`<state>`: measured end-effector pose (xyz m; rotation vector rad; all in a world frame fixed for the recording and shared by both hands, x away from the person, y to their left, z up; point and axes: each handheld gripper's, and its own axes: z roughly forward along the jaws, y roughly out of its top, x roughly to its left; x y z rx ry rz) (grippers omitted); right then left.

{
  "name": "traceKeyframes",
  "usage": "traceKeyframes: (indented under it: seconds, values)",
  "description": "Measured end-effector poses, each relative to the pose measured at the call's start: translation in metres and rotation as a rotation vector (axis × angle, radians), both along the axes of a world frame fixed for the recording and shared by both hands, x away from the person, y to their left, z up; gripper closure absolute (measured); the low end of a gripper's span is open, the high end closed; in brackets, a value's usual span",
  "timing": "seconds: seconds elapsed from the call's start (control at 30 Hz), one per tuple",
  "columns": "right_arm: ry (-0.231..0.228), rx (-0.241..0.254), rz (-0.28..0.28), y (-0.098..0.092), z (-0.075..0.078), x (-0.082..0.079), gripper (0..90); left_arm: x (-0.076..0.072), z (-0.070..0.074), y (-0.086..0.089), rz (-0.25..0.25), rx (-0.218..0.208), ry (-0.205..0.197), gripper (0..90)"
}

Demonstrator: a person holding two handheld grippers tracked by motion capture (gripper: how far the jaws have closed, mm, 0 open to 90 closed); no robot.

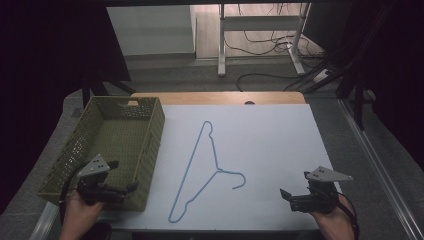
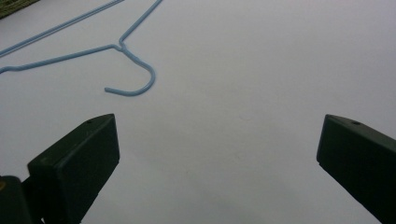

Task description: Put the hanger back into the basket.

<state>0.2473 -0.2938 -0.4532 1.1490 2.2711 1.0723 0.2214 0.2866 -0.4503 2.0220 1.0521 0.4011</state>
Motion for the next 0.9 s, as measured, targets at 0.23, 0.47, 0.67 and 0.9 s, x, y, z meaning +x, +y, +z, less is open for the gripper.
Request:
traceKeyframes:
  seconds: [0.23,0.47,0.67,0.9]
  values:
    - [0.005,-0.012,0.009,0.002,0.0,0.0,0.0,0.0,0.002,-0.002,-0.01,-0.008,-0.003,0.0]
    - [0.006,0.007,0.012,0.007,0.002,0.001,0.0,-0.001,0.006,-0.008,-0.012,-0.034,-0.02,0.0]
    - [0.008,0.005,0.031,0.015,0.003,0.001,0.0,0.0,0.007,-0.015,-0.031,-0.044,-0.018,0.0]
    - [0.019,0.025,0.054,0.019,0.007,0.003,0.0,0.002,0.008,-0.025,-0.055,-0.046,-0.018,0.0]
